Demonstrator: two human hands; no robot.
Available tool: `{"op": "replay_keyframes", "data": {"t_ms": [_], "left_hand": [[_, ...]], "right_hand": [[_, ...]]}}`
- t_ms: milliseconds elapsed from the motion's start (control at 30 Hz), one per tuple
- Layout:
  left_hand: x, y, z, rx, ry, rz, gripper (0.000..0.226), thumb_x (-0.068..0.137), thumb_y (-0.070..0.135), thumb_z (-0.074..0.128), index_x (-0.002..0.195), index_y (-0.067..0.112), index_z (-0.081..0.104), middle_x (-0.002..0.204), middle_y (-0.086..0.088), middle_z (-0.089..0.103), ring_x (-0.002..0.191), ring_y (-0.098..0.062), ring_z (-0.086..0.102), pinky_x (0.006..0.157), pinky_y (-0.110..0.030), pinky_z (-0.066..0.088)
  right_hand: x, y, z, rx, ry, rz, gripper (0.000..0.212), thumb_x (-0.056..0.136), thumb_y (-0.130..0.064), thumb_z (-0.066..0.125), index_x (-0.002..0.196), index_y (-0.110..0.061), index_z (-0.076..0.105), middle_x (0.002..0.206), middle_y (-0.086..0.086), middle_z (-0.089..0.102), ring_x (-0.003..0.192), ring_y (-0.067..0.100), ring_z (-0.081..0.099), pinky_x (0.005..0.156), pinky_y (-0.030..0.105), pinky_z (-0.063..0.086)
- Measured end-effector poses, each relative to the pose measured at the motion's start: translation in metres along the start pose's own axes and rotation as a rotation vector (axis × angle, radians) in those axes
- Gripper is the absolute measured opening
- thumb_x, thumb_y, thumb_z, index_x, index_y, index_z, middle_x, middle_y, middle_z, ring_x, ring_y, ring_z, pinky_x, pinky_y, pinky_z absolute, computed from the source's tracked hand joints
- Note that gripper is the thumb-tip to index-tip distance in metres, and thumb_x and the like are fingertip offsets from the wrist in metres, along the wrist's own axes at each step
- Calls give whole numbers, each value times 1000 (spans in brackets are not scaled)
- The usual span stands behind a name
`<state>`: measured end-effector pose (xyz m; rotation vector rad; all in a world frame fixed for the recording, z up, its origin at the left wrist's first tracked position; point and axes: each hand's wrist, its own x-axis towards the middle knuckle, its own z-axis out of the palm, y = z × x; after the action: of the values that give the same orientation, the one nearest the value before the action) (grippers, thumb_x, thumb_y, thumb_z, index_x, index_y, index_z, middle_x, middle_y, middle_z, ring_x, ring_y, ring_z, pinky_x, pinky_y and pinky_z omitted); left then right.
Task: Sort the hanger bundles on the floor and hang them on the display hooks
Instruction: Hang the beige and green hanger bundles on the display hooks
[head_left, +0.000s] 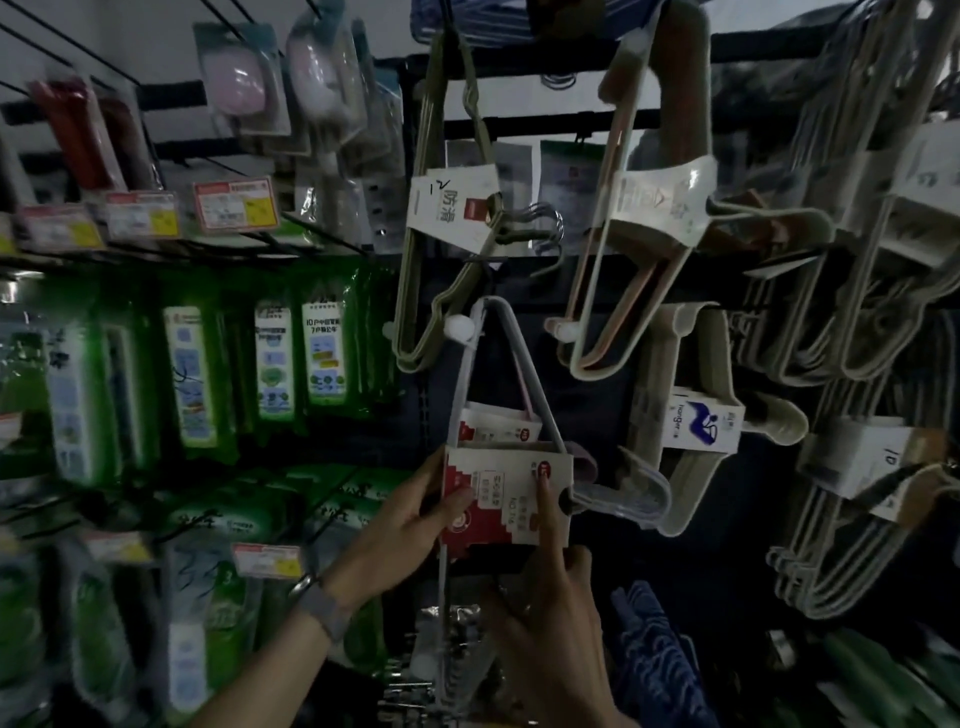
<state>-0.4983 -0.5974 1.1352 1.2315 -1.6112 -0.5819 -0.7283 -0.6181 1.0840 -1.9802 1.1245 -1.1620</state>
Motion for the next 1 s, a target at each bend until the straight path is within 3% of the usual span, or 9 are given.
{"op": "replay_keyframes", "data": {"t_ms": [167,267,367,467,667,767,833,900,1000], "left_hand": [[38,-16,2,26,91,24,52,99,39,54,150,34,44,133,17,64,121,1,62,101,-23,52],[60,-33,-1,86,156,25,61,99,52,53,154,27,44,139,9,62,126,-5,61,108,-34,50],[84,-61,-4,168,215,6,74,92,72,52,156,37,39,145,5,57,131,-13,56,111,-45,47],[97,-80,-1,163,271,-16,86,84,83,47,156,36,38,144,1,56,131,-16,56,111,-46,46],[87,-58,14,83,288,-17,49,104,34,57,150,22,48,138,4,62,121,-9,61,107,-27,49],[75,-51,15,144,255,-79,47,104,31,58,150,24,49,136,11,59,123,-8,57,103,-24,45],[63,-46,15,216,210,-129,43,104,30,59,147,27,52,137,10,61,125,-13,58,105,-31,46],[45,-37,17,315,151,-173,42,102,25,58,144,26,54,132,6,64,121,-19,60,97,-32,48],[7,-25,19,501,67,-188,32,100,29,57,130,20,60,116,-1,69,101,-23,65,76,-28,48]], "right_hand": [[24,-15,50,57,31,-47,110,89,-34,69,148,-72,-16,113,-3,41,83,16,56,69,23,48],[49,-13,57,145,4,-10,112,88,-29,70,151,-67,-15,120,-3,42,94,15,55,67,16,44],[79,-7,70,148,14,9,118,76,-30,70,151,-69,-12,127,6,56,103,25,61,78,39,60],[94,5,72,137,1,-7,119,71,-33,68,151,-69,-12,125,9,60,108,33,59,88,52,59],[96,8,61,93,-71,14,118,70,-34,63,153,-65,-14,136,6,45,116,32,53,94,42,52],[91,13,54,2,-114,27,113,82,-32,68,158,-57,-11,144,7,43,128,33,48,100,42,48],[82,9,45,-65,-130,42,102,90,-30,67,164,-46,-1,152,7,38,137,32,43,106,42,45],[73,5,37,-154,-106,22,80,92,-42,63,162,-37,24,152,7,42,135,31,47,103,41,47],[46,-5,20,-320,-112,3,55,88,-56,54,135,-29,58,135,4,59,115,30,61,88,41,55]]}}
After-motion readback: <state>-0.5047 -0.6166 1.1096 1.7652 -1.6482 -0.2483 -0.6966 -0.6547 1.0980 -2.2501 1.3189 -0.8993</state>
